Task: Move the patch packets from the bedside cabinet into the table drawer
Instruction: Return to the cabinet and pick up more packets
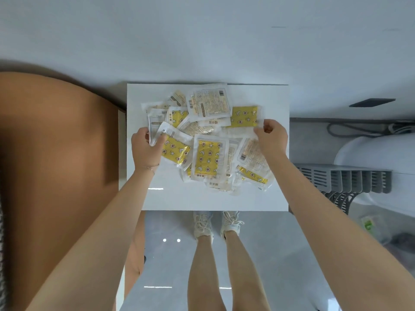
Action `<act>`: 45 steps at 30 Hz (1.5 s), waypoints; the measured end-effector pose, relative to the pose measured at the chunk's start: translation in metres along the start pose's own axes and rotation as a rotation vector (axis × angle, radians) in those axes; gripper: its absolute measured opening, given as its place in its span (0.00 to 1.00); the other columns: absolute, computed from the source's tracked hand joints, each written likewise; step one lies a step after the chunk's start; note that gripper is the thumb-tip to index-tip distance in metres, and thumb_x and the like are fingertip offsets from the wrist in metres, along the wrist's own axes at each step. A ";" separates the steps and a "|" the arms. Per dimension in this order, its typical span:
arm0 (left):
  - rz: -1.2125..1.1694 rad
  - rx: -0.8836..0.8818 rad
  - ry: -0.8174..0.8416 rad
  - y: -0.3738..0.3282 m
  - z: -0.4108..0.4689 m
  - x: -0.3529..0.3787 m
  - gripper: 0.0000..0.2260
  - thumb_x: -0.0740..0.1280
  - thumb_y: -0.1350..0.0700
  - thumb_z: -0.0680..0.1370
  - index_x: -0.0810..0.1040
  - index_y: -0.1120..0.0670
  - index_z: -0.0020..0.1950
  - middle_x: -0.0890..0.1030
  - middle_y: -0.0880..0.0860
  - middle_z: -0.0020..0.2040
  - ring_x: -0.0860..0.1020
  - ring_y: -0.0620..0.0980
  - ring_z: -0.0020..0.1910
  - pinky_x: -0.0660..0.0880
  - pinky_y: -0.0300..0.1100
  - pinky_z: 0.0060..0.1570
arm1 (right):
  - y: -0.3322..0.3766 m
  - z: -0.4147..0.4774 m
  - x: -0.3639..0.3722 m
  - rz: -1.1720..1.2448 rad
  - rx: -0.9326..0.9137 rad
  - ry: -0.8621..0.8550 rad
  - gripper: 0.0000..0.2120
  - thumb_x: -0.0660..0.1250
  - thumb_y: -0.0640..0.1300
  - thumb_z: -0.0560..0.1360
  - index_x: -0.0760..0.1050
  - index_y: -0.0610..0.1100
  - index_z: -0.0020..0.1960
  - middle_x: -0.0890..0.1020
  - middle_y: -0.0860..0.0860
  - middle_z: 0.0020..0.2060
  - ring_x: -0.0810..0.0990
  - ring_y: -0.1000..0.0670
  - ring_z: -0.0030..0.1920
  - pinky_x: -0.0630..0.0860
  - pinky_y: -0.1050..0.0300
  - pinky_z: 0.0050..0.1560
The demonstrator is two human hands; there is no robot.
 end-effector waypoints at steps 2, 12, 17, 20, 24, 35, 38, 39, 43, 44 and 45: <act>-0.019 -0.004 -0.023 0.001 -0.002 -0.003 0.14 0.62 0.51 0.75 0.77 0.62 0.46 0.76 0.58 0.42 0.76 0.57 0.43 0.74 0.50 0.44 | 0.001 -0.001 -0.004 0.014 0.009 0.011 0.07 0.65 0.40 0.77 0.77 0.42 0.54 0.80 0.50 0.43 0.75 0.53 0.42 0.70 0.66 0.39; -0.233 -0.122 -0.068 0.014 -0.001 -0.018 0.08 0.63 0.63 0.76 0.68 0.51 0.41 0.73 0.47 0.40 0.73 0.48 0.45 0.69 0.33 0.41 | -0.024 -0.041 -0.021 0.581 0.266 0.054 0.04 0.58 0.36 0.81 0.71 0.41 0.51 0.78 0.45 0.51 0.80 0.48 0.50 0.80 0.56 0.49; -0.321 -0.170 -0.046 0.020 -0.004 -0.030 0.08 0.65 0.63 0.76 0.70 0.56 0.52 0.76 0.55 0.52 0.76 0.52 0.52 0.76 0.44 0.52 | -0.024 -0.069 -0.003 0.728 0.279 0.199 0.07 0.57 0.35 0.81 0.71 0.42 0.47 0.79 0.47 0.44 0.80 0.50 0.44 0.80 0.56 0.46; -0.325 -0.208 0.032 0.027 -0.004 -0.032 0.08 0.65 0.61 0.77 0.76 0.56 0.56 0.79 0.55 0.56 0.79 0.55 0.56 0.77 0.56 0.56 | -0.022 -0.081 0.018 0.447 0.212 0.312 0.06 0.58 0.35 0.80 0.72 0.42 0.48 0.78 0.45 0.45 0.78 0.47 0.45 0.79 0.54 0.47; -0.325 -0.167 0.061 0.022 -0.008 -0.035 0.10 0.60 0.63 0.78 0.71 0.47 0.50 0.76 0.50 0.55 0.77 0.52 0.55 0.76 0.58 0.57 | -0.014 -0.091 0.034 0.034 0.063 0.292 0.01 0.64 0.39 0.76 0.73 0.42 0.47 0.78 0.49 0.46 0.78 0.48 0.44 0.75 0.60 0.41; -0.429 -0.158 0.112 0.012 -0.010 -0.027 0.15 0.67 0.61 0.77 0.66 0.50 0.58 0.75 0.50 0.57 0.76 0.44 0.54 0.77 0.49 0.56 | -0.004 -0.095 0.059 -0.167 0.034 0.116 0.08 0.72 0.42 0.72 0.73 0.43 0.43 0.76 0.46 0.49 0.74 0.49 0.41 0.65 0.62 0.32; -0.423 -0.172 0.133 0.011 -0.009 -0.027 0.18 0.68 0.64 0.75 0.65 0.52 0.59 0.75 0.52 0.57 0.76 0.45 0.54 0.77 0.50 0.54 | -0.005 -0.095 0.065 -0.187 0.032 0.111 0.08 0.70 0.40 0.72 0.71 0.43 0.42 0.77 0.45 0.45 0.72 0.49 0.38 0.65 0.60 0.34; -0.413 -0.171 0.130 0.012 -0.008 -0.027 0.19 0.69 0.65 0.75 0.64 0.52 0.59 0.74 0.53 0.58 0.76 0.47 0.55 0.77 0.50 0.54 | -0.003 -0.095 0.067 -0.204 0.023 0.111 0.07 0.69 0.38 0.72 0.70 0.43 0.41 0.76 0.46 0.43 0.72 0.49 0.37 0.65 0.60 0.33; -0.417 -0.170 0.116 0.012 -0.007 -0.031 0.21 0.69 0.67 0.75 0.63 0.51 0.61 0.74 0.52 0.59 0.76 0.45 0.54 0.78 0.44 0.50 | 0.003 -0.100 0.071 -0.296 -0.023 0.094 0.08 0.64 0.33 0.71 0.68 0.44 0.42 0.72 0.48 0.43 0.71 0.47 0.37 0.67 0.55 0.37; -0.432 -0.175 0.108 0.013 -0.007 -0.032 0.22 0.68 0.67 0.74 0.63 0.52 0.61 0.74 0.51 0.58 0.77 0.45 0.53 0.79 0.42 0.48 | 0.004 -0.102 0.072 -0.309 -0.024 0.091 0.08 0.63 0.33 0.71 0.68 0.44 0.43 0.71 0.49 0.44 0.72 0.46 0.39 0.70 0.53 0.40; -0.442 -0.181 0.103 0.013 -0.007 -0.033 0.22 0.69 0.67 0.74 0.63 0.52 0.61 0.74 0.51 0.58 0.78 0.45 0.53 0.79 0.42 0.46 | 0.005 -0.103 0.073 -0.316 -0.020 0.090 0.09 0.63 0.33 0.71 0.68 0.44 0.44 0.70 0.49 0.45 0.73 0.45 0.42 0.72 0.52 0.44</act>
Point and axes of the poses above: each hand's wrist, its own z-axis towards the middle knuckle, its own x-axis out of the palm, y = z × x, the point moved 4 cm from there along z, towards the middle knuckle
